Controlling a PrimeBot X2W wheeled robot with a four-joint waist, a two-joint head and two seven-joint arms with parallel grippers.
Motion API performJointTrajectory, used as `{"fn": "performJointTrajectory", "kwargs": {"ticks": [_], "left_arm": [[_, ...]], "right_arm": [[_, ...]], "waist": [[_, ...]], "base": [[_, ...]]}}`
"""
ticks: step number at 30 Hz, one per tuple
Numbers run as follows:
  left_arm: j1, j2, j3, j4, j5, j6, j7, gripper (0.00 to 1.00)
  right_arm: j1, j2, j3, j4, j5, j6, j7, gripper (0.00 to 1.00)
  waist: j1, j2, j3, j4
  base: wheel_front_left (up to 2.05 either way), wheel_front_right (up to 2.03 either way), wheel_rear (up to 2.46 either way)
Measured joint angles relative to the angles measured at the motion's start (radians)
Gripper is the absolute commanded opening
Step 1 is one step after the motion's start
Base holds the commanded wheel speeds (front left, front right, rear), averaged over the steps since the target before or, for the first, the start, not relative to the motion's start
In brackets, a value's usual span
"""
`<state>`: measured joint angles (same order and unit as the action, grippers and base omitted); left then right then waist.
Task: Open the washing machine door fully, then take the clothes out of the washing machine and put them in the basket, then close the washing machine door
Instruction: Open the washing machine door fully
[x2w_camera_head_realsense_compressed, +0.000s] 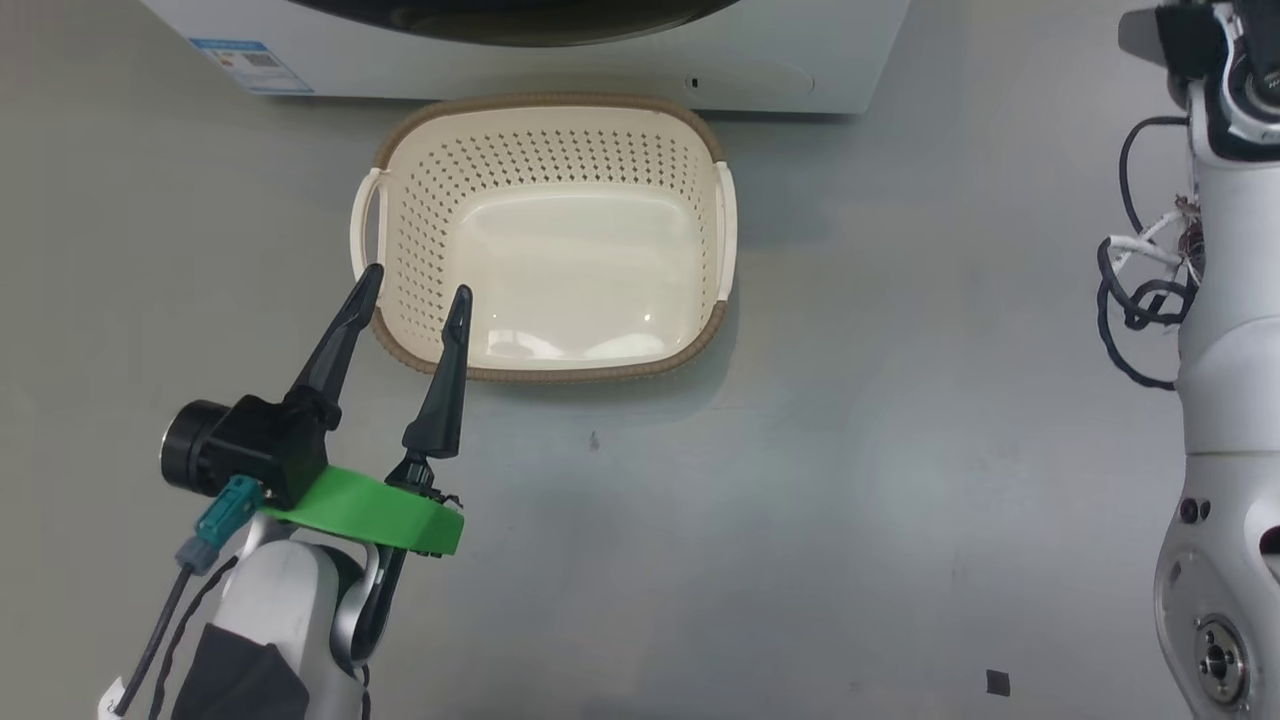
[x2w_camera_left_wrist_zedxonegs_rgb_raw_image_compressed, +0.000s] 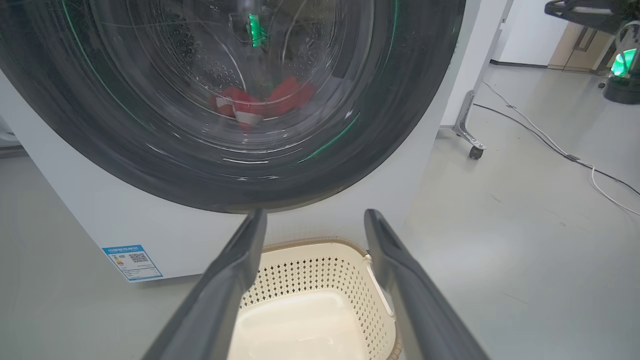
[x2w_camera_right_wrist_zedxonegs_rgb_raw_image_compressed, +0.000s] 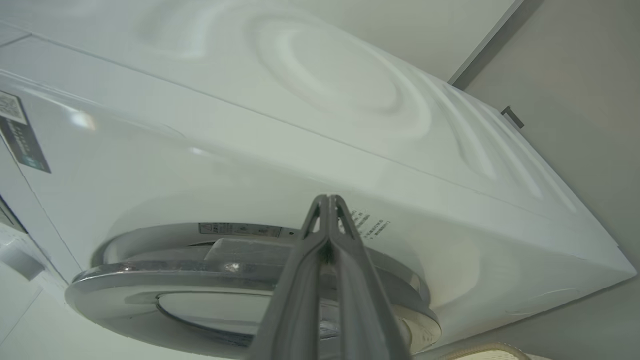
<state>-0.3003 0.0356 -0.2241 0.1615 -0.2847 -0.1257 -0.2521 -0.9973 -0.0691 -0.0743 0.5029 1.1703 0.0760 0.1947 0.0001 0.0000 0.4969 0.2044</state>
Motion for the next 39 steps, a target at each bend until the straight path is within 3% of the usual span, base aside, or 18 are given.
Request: {"fn": "performJointTrajectory", "kwargs": {"ticks": [16,39], "left_arm": [[-0.054,-0.005,-0.062,-0.017,-0.068,0.0,0.0,1.0],[-0.065,-0.008,-0.084,-0.014,-0.118,0.0,0.0,1.0]], "right_arm": [[-0.218,-0.018,0.086,0.025,0.052,-0.009,0.21,0.0],[-0.351,-0.031,0.125,0.105,0.061,-0.007,0.267,0.0]], "waist": [[-0.0001,0.0,0.122,0.088],[-0.0002,0.0,0.154,0.136]], "base": [[0.0,0.0,0.0],[0.0,0.0,0.0]]}}
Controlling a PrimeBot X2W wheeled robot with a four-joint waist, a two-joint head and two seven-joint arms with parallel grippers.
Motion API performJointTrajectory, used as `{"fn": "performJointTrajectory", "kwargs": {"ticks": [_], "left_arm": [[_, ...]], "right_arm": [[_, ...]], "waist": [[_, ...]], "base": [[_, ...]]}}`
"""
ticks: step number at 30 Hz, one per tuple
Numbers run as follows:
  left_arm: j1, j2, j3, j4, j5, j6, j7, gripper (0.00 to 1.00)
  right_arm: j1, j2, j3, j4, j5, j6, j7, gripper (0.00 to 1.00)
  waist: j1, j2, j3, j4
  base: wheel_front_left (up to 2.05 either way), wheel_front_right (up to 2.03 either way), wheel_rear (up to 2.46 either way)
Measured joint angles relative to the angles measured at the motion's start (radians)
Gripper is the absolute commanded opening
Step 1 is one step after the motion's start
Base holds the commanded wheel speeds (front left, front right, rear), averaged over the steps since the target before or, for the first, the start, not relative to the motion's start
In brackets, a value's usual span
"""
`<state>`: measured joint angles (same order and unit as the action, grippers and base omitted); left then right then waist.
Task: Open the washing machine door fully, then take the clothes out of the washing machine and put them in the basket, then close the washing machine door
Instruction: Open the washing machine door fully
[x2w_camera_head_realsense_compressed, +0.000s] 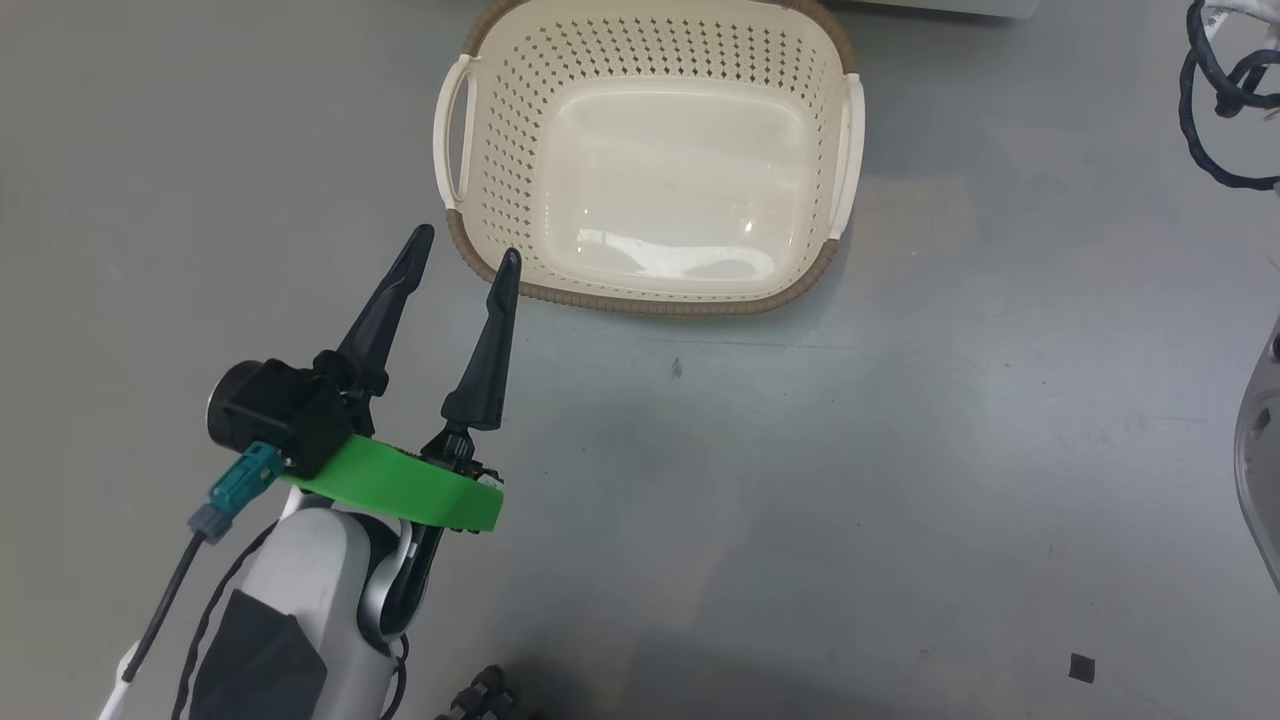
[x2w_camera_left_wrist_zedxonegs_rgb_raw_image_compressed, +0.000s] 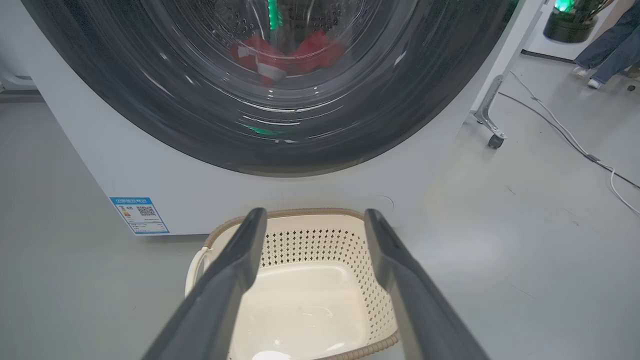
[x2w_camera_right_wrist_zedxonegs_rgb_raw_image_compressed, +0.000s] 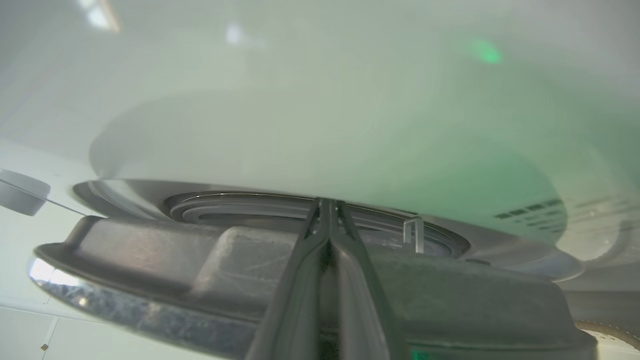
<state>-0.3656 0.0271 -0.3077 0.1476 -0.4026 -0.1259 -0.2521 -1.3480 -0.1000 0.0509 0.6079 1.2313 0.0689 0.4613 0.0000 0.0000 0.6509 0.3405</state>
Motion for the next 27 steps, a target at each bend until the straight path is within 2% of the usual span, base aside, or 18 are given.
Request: {"fn": "performJointTrajectory", "kwargs": {"ticks": [14,27], "left_arm": [[-0.014,-0.002,0.048,0.001,-0.005,0.0,0.0,1.0],[-0.014,-0.002,0.068,0.008,0.016,0.0,0.0,1.0]], "right_arm": [[0.011,-0.02,0.023,0.025,0.075,0.023,0.093,0.0],[0.1,-0.011,0.055,0.036,0.143,0.04,0.208,0.0]], "waist": [[0.0,0.0,-0.02,-0.002],[0.0,0.0,-0.081,-0.023]], "base": [[0.0,0.0,0.0],[0.0,0.0,0.0]]}}
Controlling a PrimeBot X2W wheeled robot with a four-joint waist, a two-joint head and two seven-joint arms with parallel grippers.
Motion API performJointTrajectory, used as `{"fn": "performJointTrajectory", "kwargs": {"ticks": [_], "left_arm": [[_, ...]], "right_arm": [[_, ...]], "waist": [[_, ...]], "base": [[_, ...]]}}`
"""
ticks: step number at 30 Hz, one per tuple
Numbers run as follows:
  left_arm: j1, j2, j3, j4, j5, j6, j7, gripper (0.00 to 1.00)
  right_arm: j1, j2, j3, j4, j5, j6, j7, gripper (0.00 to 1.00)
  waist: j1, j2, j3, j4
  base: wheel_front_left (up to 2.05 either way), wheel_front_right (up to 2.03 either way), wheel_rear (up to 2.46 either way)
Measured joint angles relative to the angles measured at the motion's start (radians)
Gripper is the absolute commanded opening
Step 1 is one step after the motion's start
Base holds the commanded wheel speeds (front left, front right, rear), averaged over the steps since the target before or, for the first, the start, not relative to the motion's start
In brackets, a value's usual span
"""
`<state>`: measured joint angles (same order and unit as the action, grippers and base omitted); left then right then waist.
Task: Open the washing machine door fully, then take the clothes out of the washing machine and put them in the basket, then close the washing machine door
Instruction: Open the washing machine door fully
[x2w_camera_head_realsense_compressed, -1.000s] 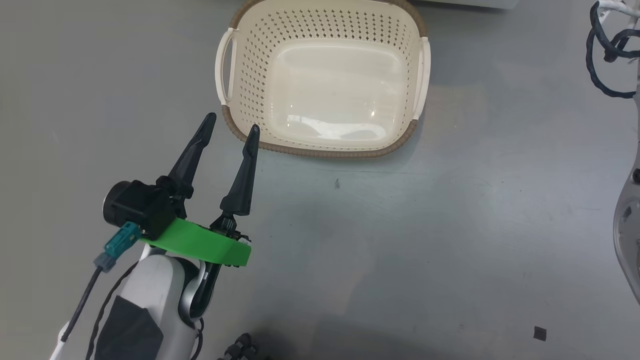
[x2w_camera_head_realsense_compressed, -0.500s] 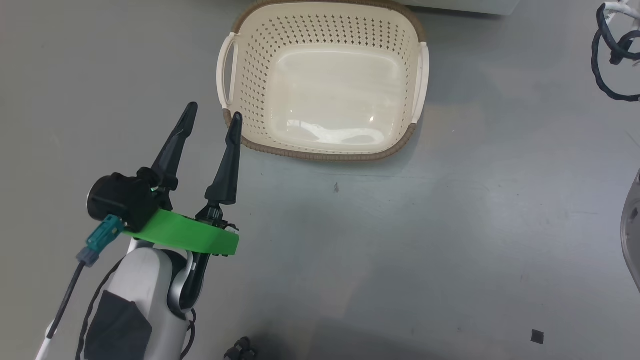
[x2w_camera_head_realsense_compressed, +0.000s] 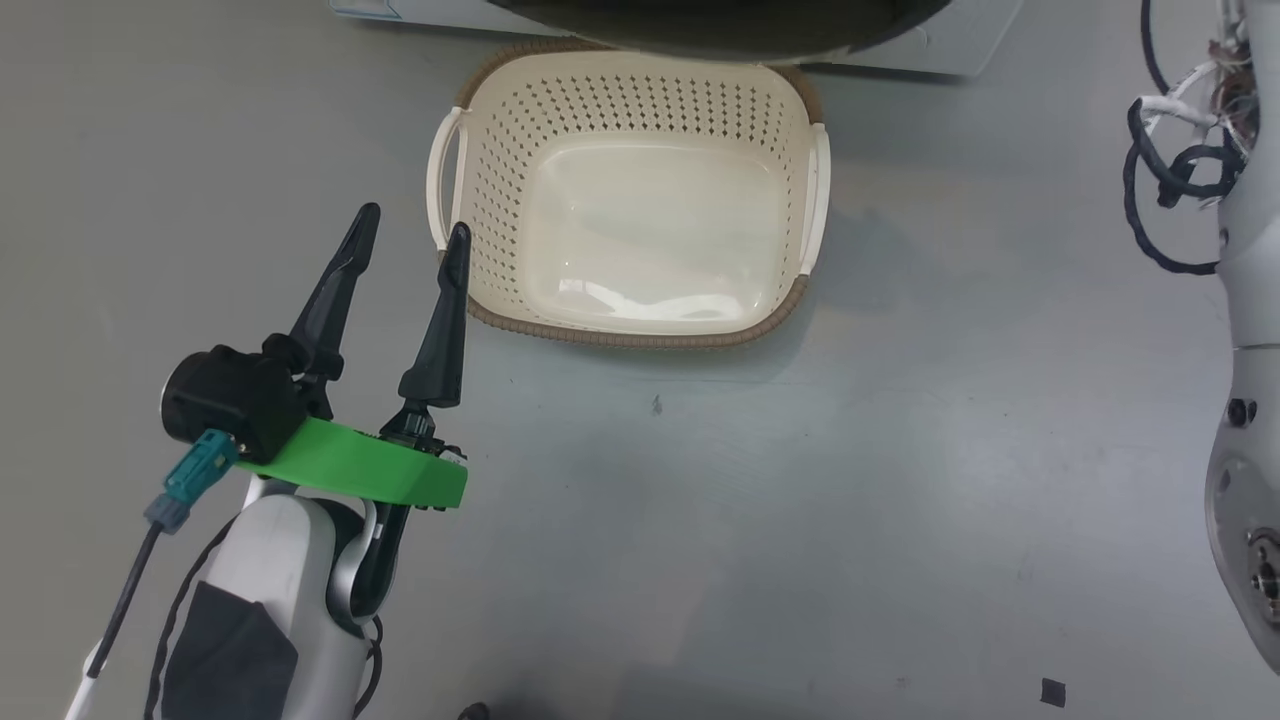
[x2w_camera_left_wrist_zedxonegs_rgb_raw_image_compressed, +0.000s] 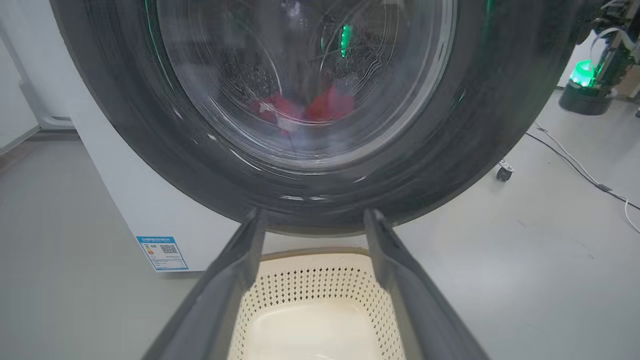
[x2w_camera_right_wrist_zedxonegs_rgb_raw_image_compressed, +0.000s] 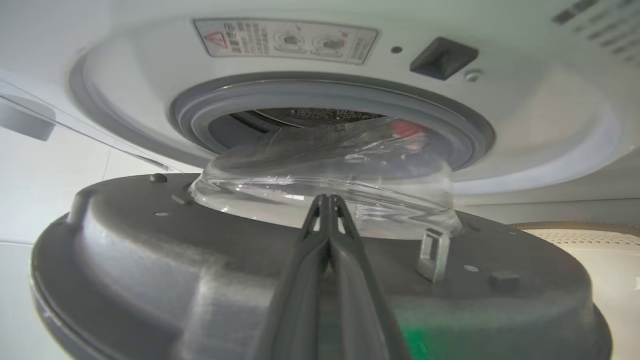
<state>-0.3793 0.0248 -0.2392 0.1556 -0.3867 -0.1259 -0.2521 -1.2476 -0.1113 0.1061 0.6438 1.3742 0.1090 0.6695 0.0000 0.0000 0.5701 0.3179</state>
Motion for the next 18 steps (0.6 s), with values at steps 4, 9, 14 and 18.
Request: {"fn": "performJointTrajectory", "kwargs": {"ticks": [4,9,14,18], "left_arm": [[0.001,0.0,0.007,0.004,0.002,0.0,0.0,1.0],[0.003,0.0,0.01,0.01,0.004,0.0,0.0,1.0],[0.009,0.0,0.011,0.02,0.009,0.0,0.0,1.0],[0.03,0.0,0.012,0.03,0.01,0.0,0.0,1.0]], "right_arm": [[0.029,0.02,0.023,0.004,0.025,0.003,0.045,0.0],[0.081,0.024,0.05,0.005,0.053,0.004,0.11,0.0],[0.147,0.025,0.086,0.005,0.081,0.007,0.182,0.0],[0.198,0.029,0.113,0.001,0.107,0.007,0.223,0.0]], "waist": [[0.0,0.0,-0.022,-0.003],[0.0,0.0,-0.054,-0.007],[0.0,0.0,-0.093,-0.009],[0.0,0.0,-0.128,-0.008]], "base": [[0.0,0.0,0.0],[0.0,0.0,0.0],[0.0,0.0,0.0],[0.0,0.0,0.0]]}}
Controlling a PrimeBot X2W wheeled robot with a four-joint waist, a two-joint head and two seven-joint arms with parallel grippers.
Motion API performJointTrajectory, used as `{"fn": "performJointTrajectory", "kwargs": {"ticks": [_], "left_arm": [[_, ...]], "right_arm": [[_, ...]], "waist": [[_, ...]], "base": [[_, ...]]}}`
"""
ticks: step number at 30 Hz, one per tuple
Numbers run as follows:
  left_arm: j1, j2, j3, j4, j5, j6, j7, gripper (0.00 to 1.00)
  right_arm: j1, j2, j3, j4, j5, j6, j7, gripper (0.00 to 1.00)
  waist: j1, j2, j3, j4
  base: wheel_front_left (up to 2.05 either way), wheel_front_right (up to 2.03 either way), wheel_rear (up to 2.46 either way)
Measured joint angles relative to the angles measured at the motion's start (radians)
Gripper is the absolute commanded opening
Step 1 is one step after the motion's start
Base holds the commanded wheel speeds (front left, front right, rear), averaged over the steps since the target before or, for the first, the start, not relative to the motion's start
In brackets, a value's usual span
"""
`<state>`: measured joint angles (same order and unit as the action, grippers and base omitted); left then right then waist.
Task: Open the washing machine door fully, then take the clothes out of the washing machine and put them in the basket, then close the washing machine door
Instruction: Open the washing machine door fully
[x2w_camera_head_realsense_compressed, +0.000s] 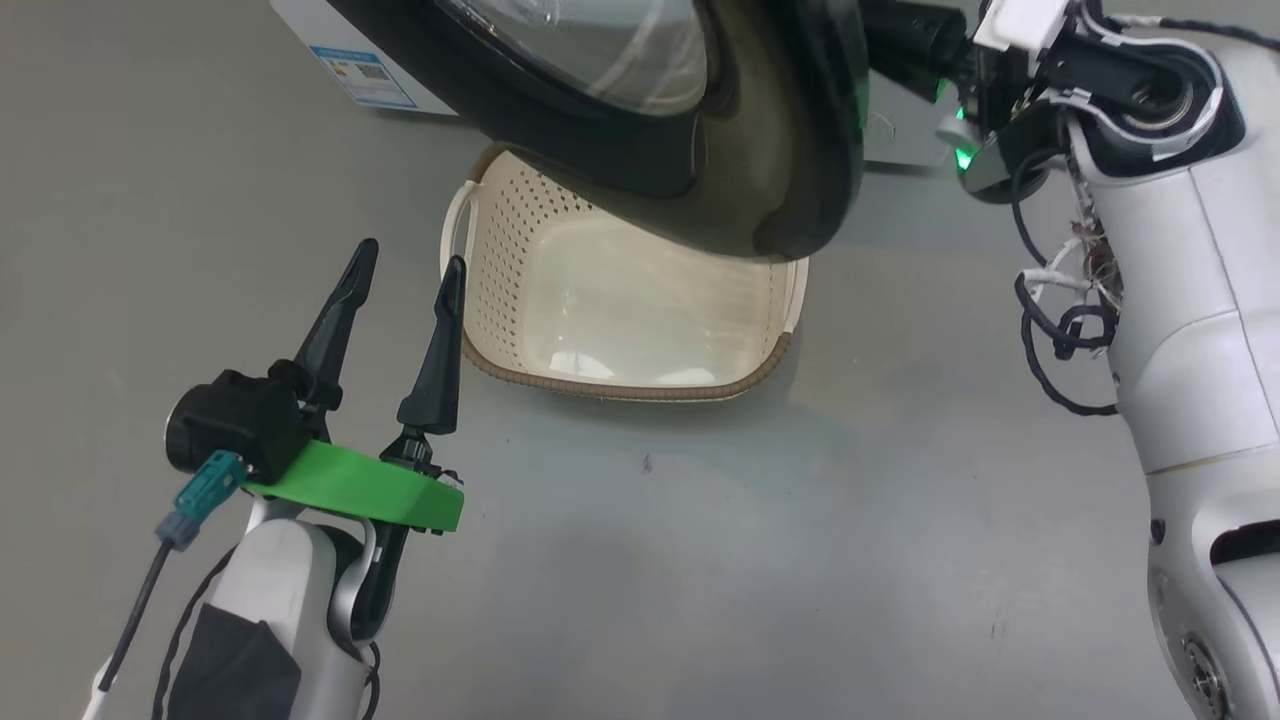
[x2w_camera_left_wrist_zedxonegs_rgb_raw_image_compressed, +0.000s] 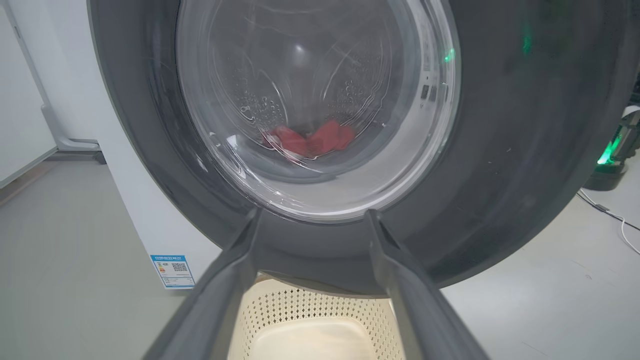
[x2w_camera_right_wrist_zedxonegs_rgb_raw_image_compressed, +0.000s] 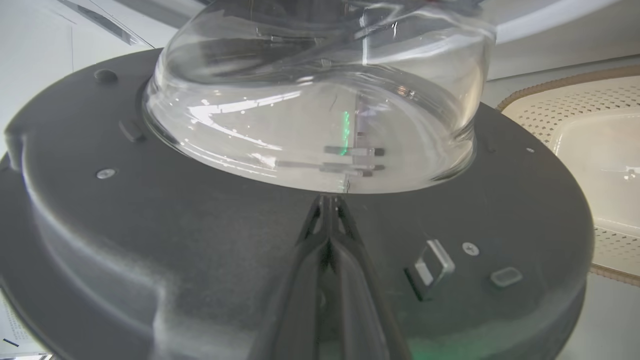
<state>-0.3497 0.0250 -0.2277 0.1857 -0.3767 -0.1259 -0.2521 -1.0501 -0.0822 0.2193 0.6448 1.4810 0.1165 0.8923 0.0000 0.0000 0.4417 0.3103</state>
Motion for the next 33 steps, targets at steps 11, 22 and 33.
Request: {"fn": "performJointTrajectory", "kwargs": {"ticks": [11,22,33], "left_arm": [[0.047,0.0,-0.014,0.03,0.001,0.0,0.0,1.0],[0.083,0.001,-0.018,0.038,0.0,0.0,0.0,1.0],[0.086,0.002,-0.026,0.05,-0.002,-0.002,0.0,1.0]], "right_arm": [[0.116,0.002,0.103,-0.045,0.081,0.005,0.035,0.0],[0.183,0.003,0.232,-0.09,0.113,0.005,-0.01,0.0],[0.243,0.003,0.334,-0.123,0.147,0.005,-0.095,0.0]], "waist": [[0.0,0.0,-0.099,0.024],[0.0,0.0,-0.153,0.097],[0.0,0.0,-0.183,0.177]], "base": [[0.0,0.0,0.0],[0.0,0.0,0.0],[0.0,0.0,0.0]]}}
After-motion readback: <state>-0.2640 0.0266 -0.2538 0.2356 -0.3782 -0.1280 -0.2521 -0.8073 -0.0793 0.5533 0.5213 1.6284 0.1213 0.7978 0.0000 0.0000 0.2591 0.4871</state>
